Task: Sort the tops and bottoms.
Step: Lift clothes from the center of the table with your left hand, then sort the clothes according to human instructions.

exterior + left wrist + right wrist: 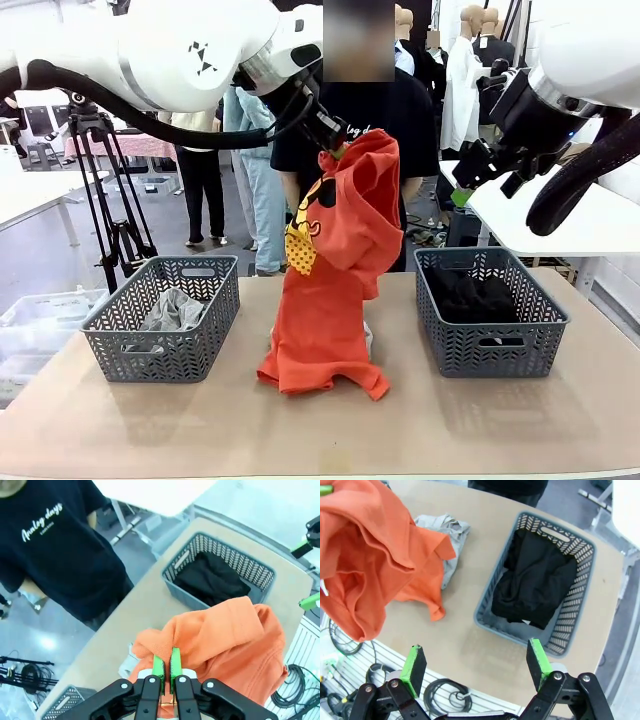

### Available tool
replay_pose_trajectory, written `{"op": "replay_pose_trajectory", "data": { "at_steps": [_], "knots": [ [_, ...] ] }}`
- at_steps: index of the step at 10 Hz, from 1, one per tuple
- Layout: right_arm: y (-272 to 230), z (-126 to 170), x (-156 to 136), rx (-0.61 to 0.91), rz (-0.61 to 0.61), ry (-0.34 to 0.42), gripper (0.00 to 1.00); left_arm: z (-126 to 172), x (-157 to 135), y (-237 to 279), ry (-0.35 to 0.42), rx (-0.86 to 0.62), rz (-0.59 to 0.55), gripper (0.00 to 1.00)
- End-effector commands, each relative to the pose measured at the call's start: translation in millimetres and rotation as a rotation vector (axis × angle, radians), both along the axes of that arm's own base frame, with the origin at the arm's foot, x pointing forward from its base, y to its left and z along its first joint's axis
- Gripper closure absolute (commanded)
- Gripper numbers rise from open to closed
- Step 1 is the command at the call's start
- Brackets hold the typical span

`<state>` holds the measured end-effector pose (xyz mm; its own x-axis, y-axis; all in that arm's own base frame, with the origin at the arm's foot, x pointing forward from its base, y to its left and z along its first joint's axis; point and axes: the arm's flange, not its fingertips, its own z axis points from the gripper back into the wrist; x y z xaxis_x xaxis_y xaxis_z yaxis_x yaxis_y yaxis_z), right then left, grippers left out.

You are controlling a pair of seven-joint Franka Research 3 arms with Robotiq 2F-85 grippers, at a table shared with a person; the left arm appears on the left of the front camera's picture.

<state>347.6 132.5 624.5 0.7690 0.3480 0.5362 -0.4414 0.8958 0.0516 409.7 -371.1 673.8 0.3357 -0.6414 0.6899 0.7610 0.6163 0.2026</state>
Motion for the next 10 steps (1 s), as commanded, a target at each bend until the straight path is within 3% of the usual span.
{"op": "replay_pose_trajectory", "data": {
  "at_steps": [1,10],
  "knots": [
    [0.4,1.5,-0.3,-0.008,-0.003,0.01,0.0,-2.6,0.4,-2.8,0.032,0.018,-0.006,1.0],
    [0.4,1.5,-0.3,-0.008,-0.003,0.01,0.0,-2.6,0.4,-2.8,0.032,0.018,-0.006,1.0]
  ]
}}
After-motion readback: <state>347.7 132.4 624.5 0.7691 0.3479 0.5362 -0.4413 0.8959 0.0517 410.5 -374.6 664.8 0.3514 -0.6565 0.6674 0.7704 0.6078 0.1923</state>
